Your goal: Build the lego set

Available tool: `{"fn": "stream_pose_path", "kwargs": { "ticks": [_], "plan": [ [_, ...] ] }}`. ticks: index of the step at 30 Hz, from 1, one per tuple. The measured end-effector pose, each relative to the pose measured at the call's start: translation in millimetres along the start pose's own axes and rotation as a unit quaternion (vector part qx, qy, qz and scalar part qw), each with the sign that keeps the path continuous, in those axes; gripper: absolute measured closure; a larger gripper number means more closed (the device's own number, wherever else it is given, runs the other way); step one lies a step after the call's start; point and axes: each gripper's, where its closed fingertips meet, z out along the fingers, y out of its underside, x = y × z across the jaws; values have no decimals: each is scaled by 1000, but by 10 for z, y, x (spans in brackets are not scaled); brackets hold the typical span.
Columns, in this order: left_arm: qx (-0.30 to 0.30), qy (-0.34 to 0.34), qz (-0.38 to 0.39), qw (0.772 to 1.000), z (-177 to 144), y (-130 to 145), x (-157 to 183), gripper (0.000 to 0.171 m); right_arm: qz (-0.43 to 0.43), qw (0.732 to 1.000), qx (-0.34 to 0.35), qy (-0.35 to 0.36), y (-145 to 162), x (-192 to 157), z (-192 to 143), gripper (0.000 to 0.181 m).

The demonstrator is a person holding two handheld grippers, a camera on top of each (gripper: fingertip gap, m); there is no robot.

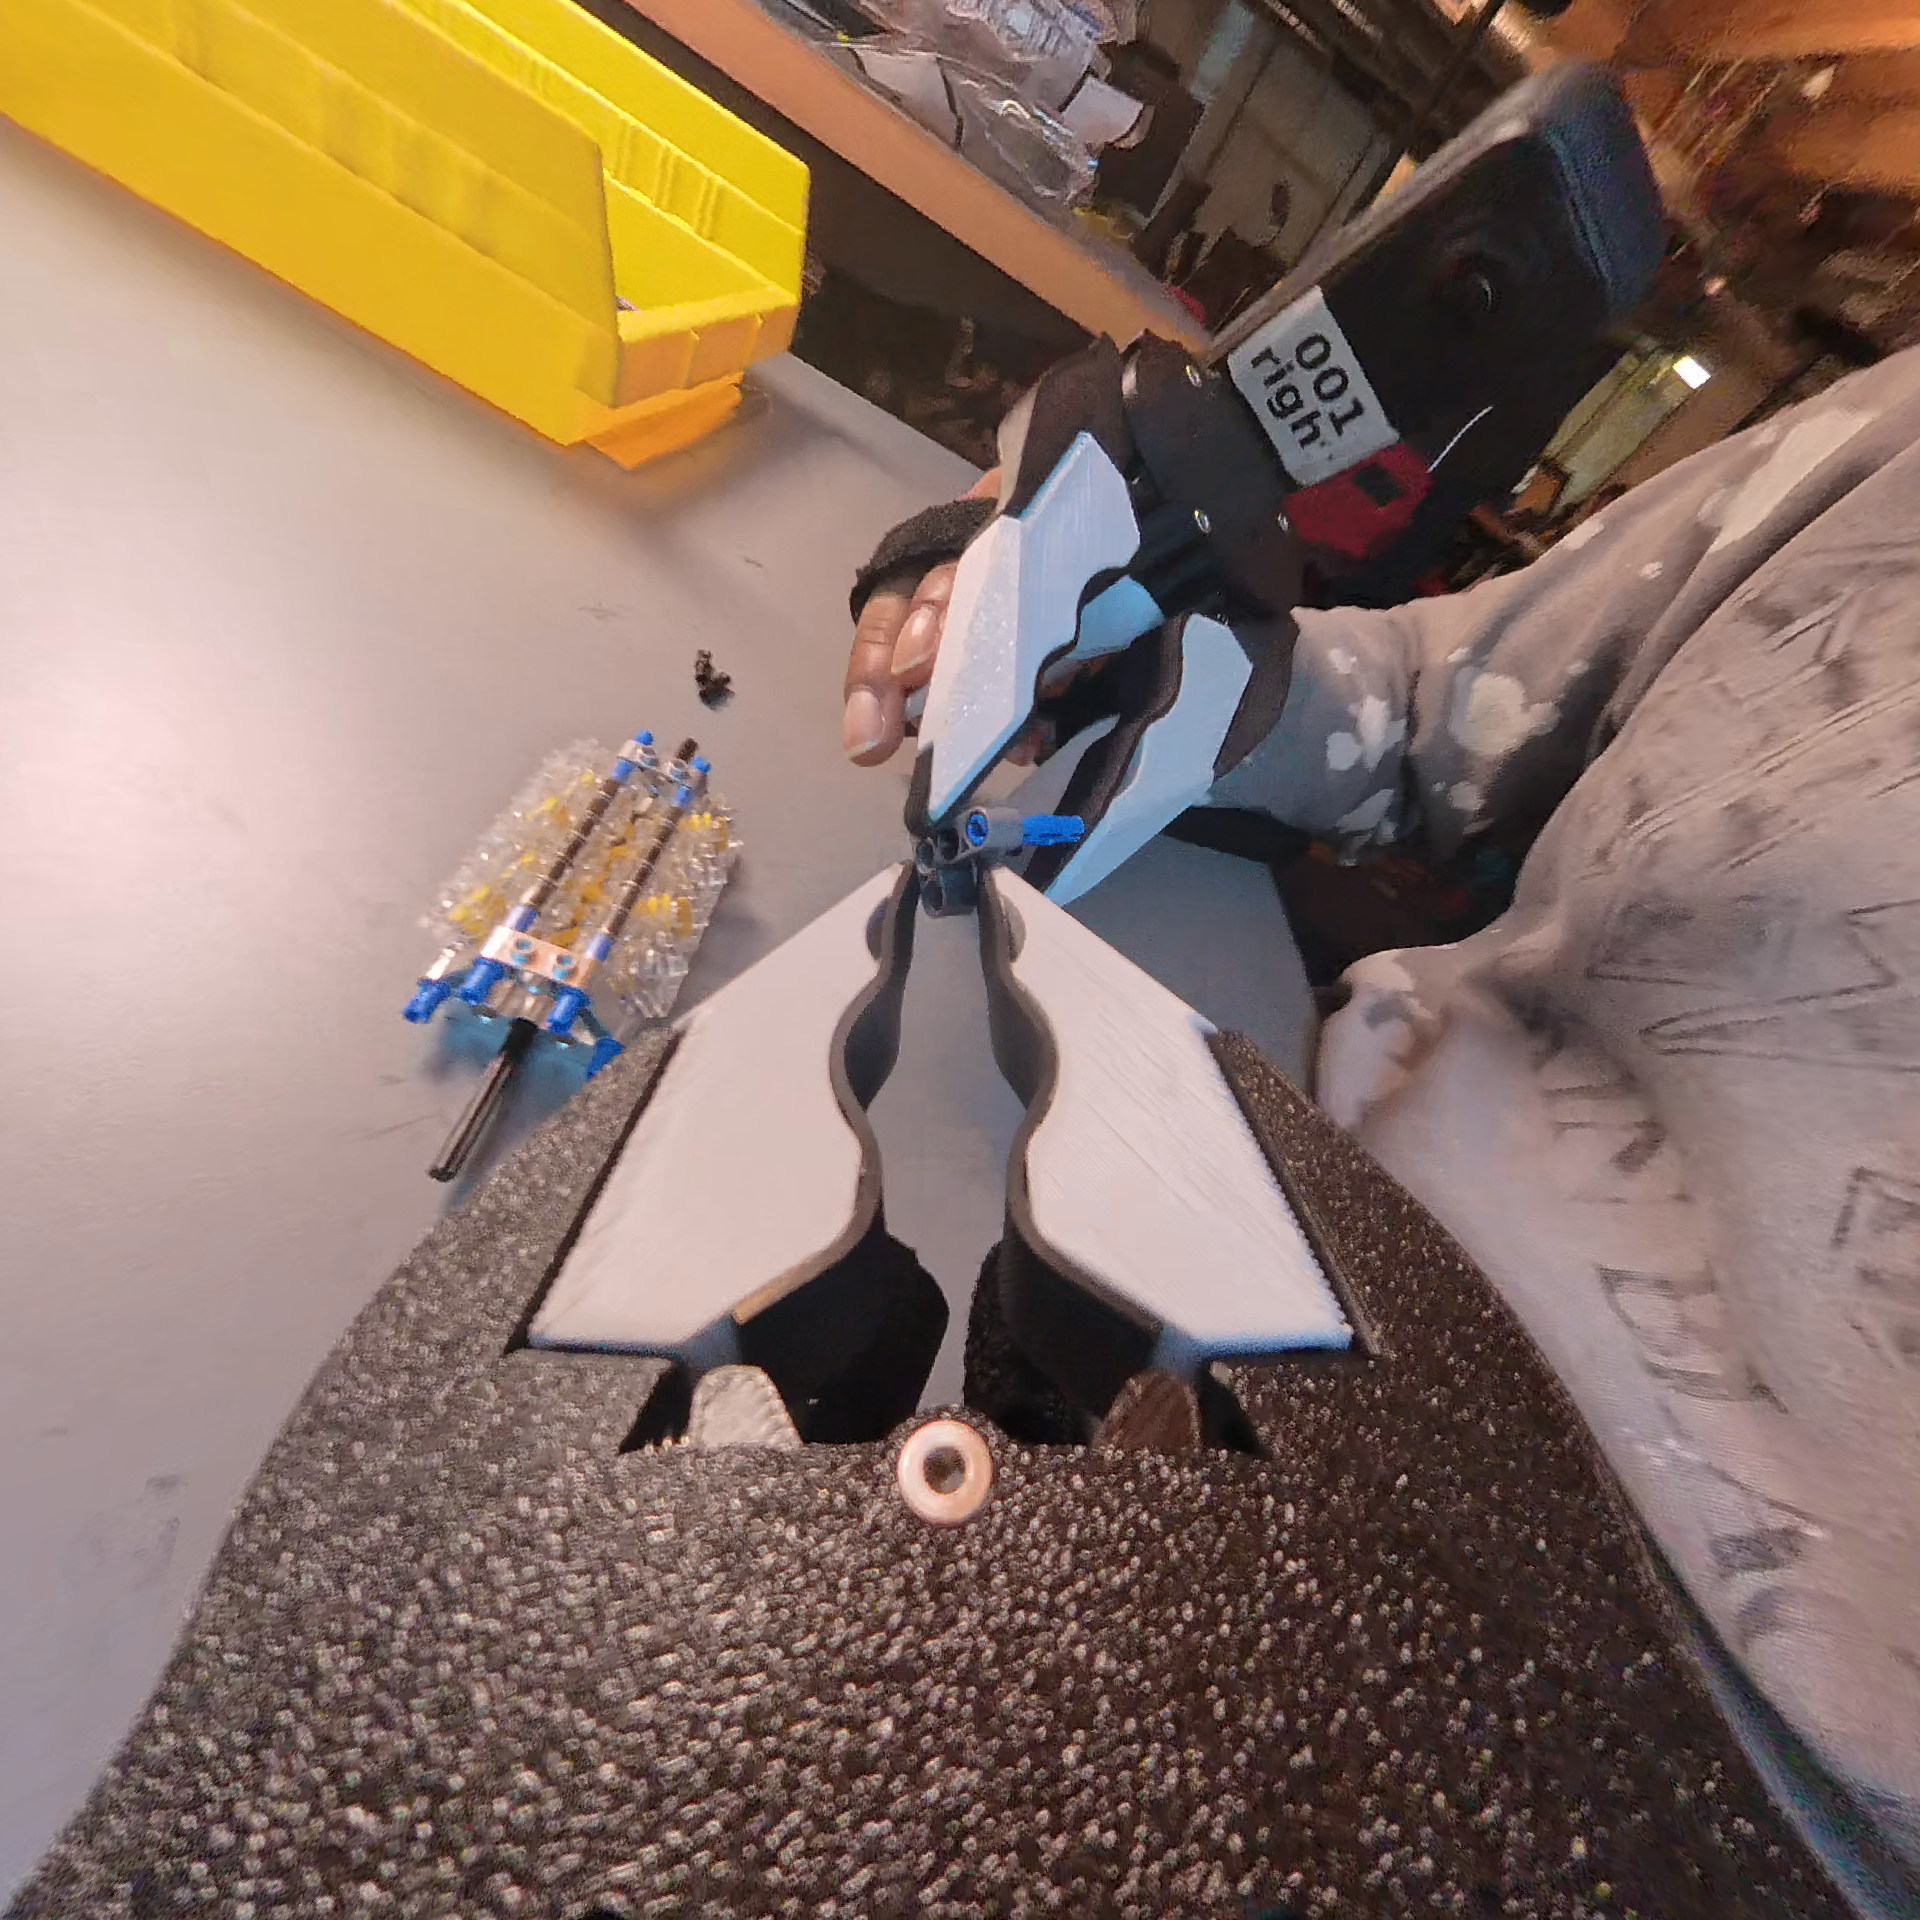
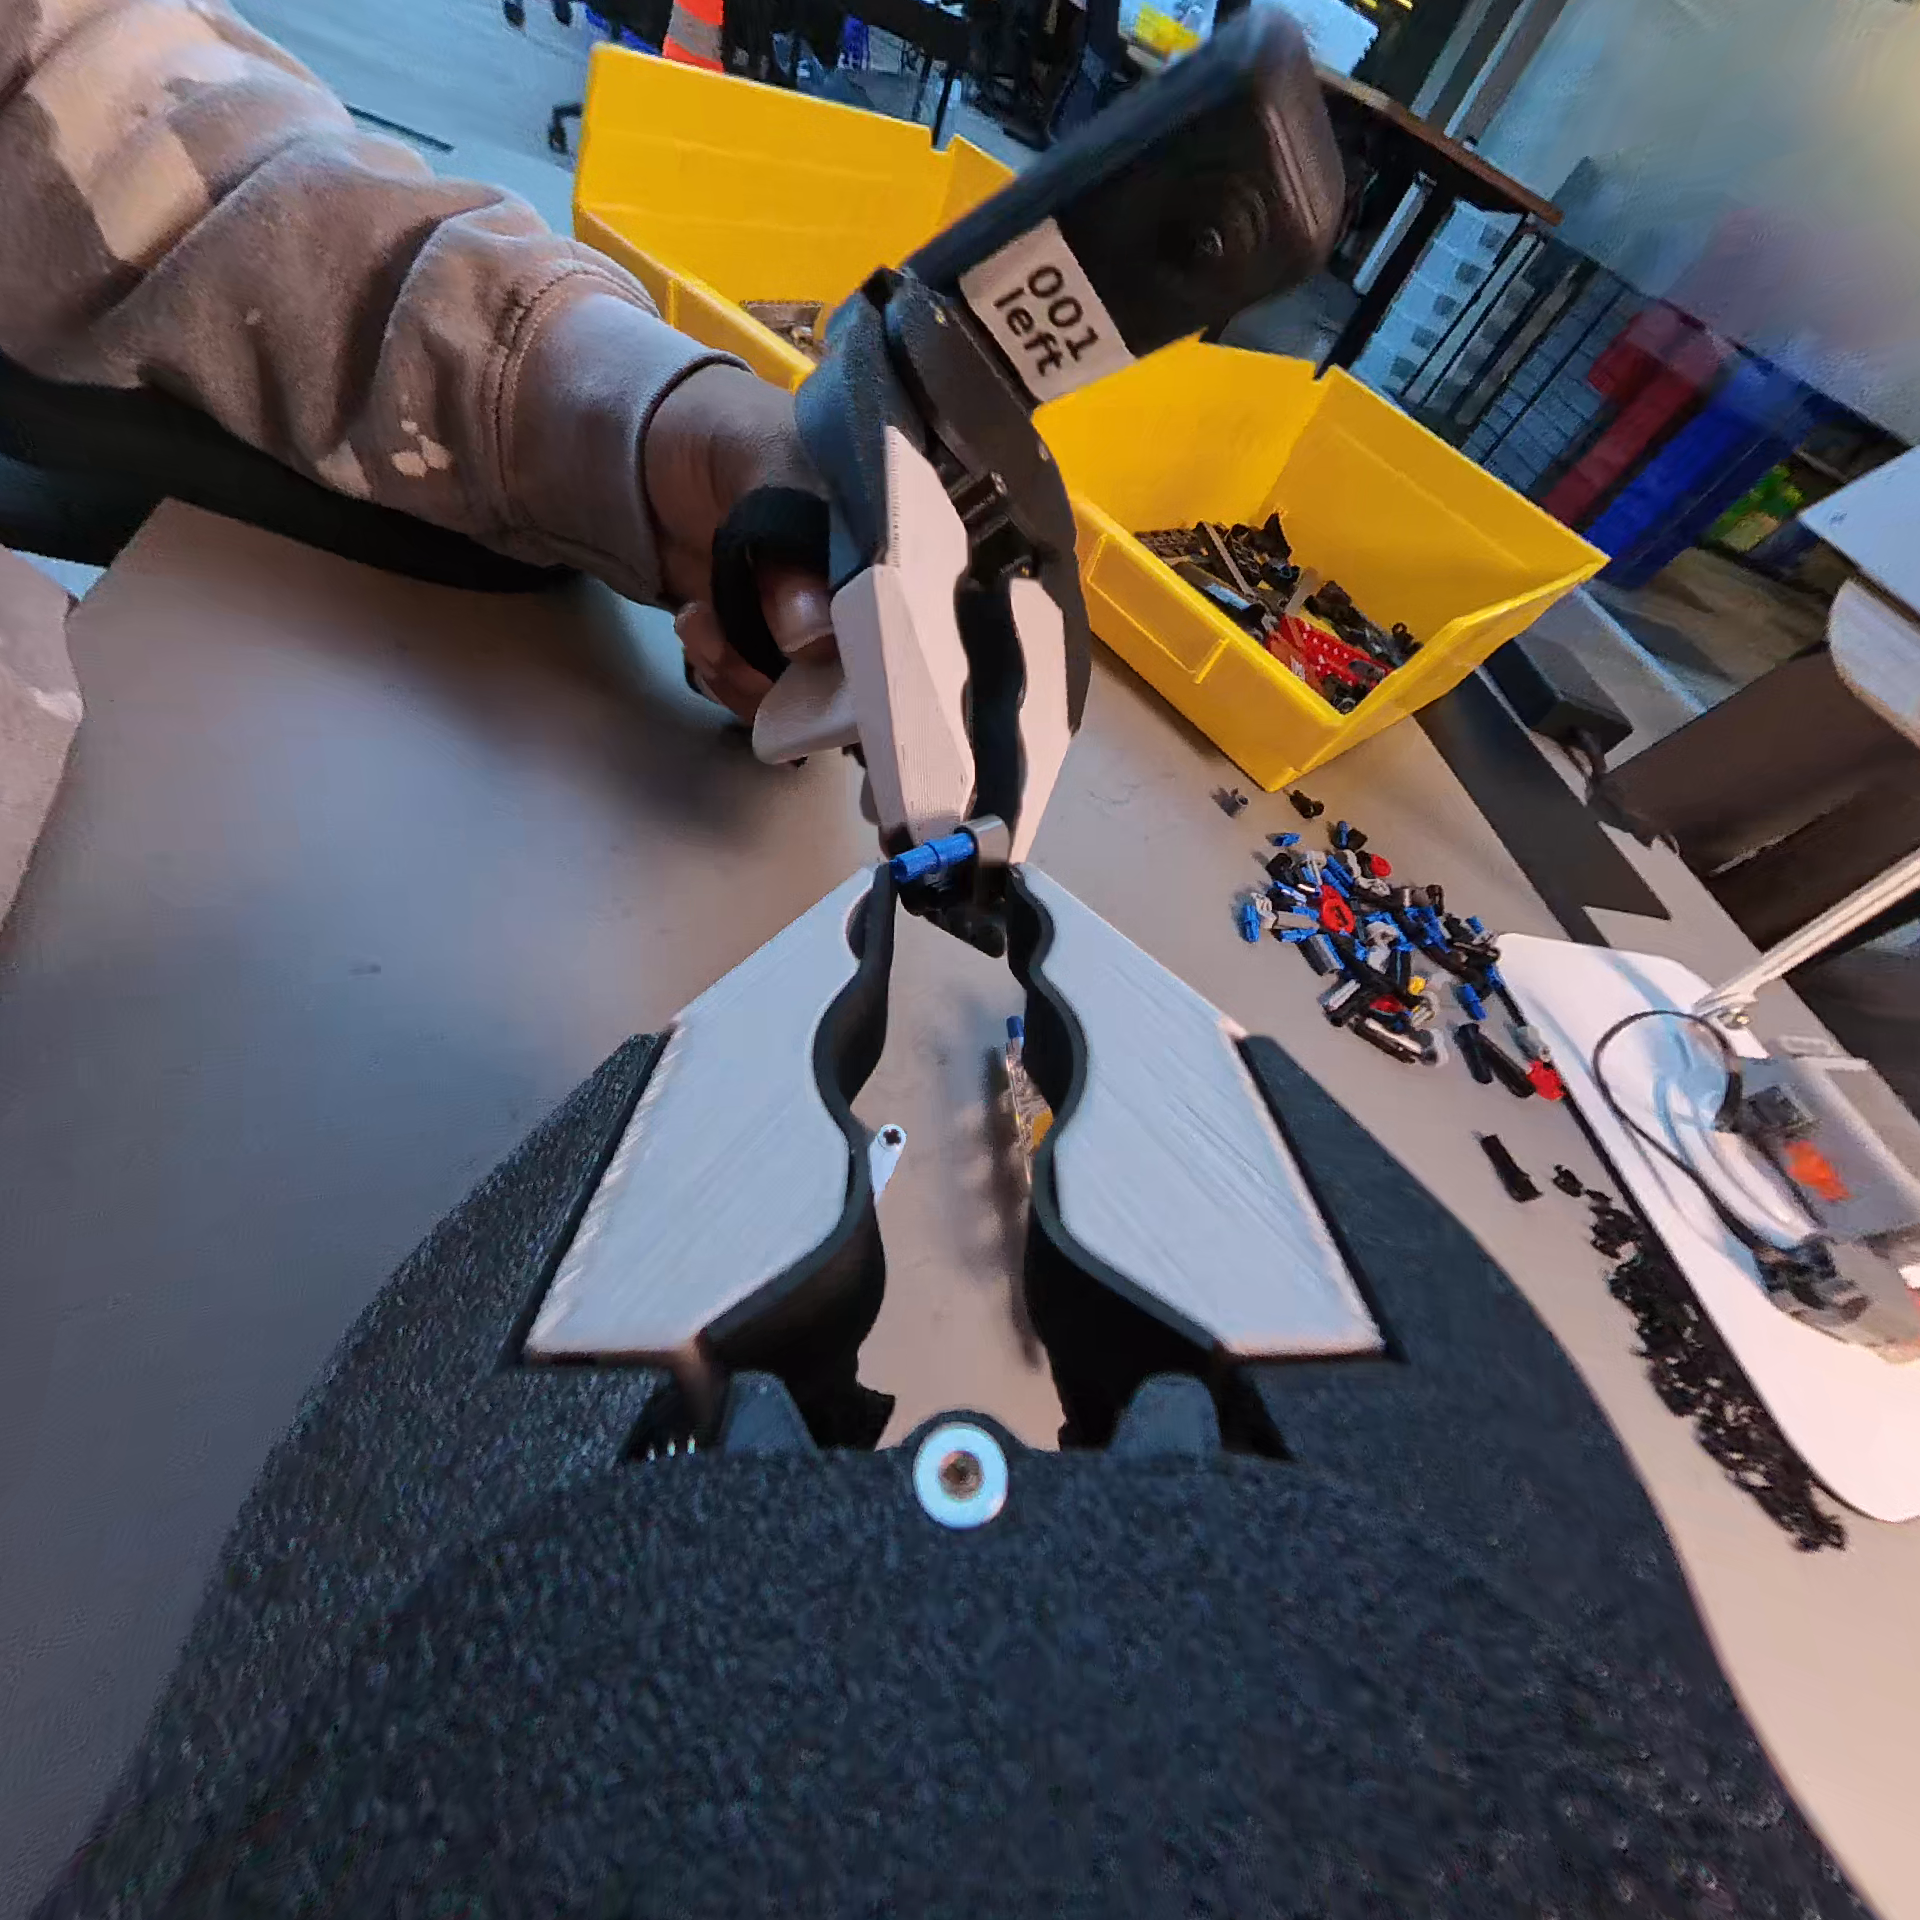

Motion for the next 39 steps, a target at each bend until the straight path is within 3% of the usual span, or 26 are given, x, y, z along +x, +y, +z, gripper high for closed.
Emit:
{"fn": "stream_pose_path", "kwargs": {
  "ticks": [6,16,23,26,31,34,37,39],
  "plan": [
    [-13,-31,107,994,5,-12,73,165,107,991,48,-57,-104,-31,-50,158],
    [-33,-127,228,965,0,-54,13,166,160,984,40,-69,-77,-4,-47,155],
    [-57,-175,296,937,-14,-44,-12,166,206,975,39,-78,-63,12,-27,155],
    [-78,-201,336,917,-7,-20,-27,166,239,966,39,-87,-33,22,-27,163],
    [-77,-203,336,917,-19,-27,-36,166,242,966,35,-84,-32,30,-20,163],
    [-52,-173,267,947,-12,-58,-29,166,218,972,38,-80,-44,44,-44,162],
    [-52,-172,260,949,-11,-52,-44,166,213,971,42,-104,-91,-30,-70,138],
    [-58,-166,263,949,34,-21,-8,166,210,973,38,-88,-75,-8,-40,151]
  ]
}}
